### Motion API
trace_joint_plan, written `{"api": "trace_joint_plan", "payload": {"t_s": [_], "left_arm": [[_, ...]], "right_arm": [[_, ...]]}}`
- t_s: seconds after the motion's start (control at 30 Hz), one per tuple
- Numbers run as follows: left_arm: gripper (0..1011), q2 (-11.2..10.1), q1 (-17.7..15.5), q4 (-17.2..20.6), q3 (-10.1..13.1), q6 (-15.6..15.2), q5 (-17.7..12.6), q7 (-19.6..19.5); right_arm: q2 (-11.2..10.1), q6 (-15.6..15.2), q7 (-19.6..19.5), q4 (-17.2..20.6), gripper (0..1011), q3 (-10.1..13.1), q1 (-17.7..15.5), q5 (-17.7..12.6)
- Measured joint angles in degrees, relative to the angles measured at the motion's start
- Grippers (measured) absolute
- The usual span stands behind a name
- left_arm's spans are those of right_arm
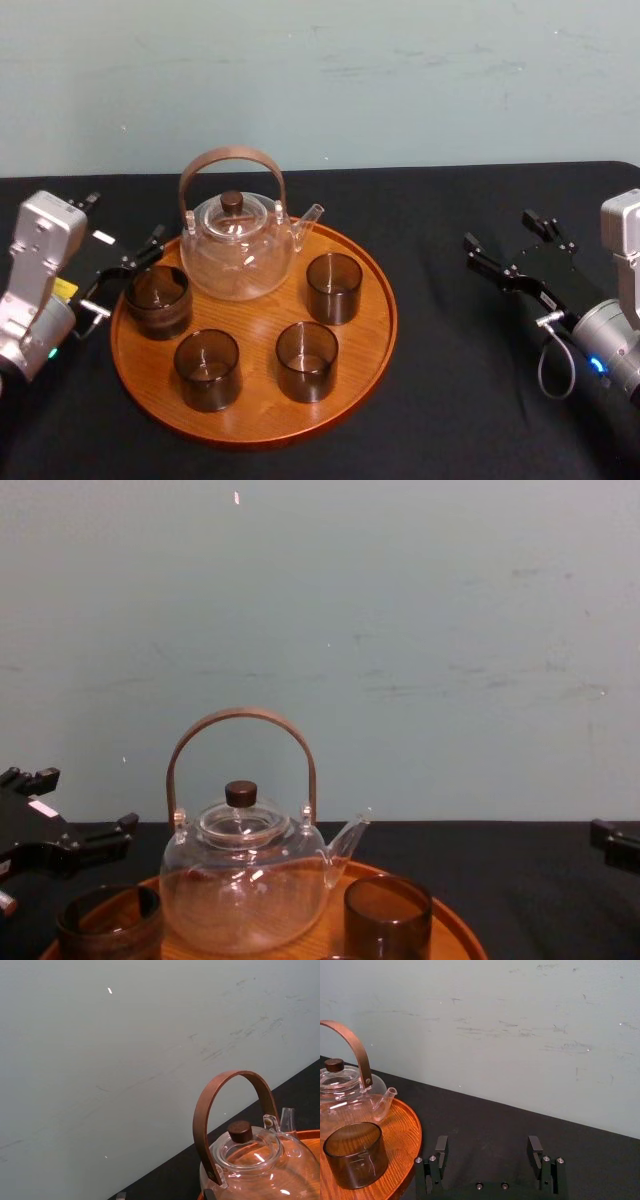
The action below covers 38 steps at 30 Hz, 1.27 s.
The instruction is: Pick up the glass from the table and place it on the tray.
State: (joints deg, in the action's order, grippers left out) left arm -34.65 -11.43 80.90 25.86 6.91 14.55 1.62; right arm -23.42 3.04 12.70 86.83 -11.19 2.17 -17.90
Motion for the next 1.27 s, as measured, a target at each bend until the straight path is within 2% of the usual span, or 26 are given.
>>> {"api": "trace_joint_plan", "payload": {"t_s": [1.27], "left_arm": [[1001,0.00,0.00,0.00,0.00,0.00,0.00,0.00]], "right_arm": [[0.00,0.00,0.00,0.00,1002,0.00,0.00,0.00]]}}
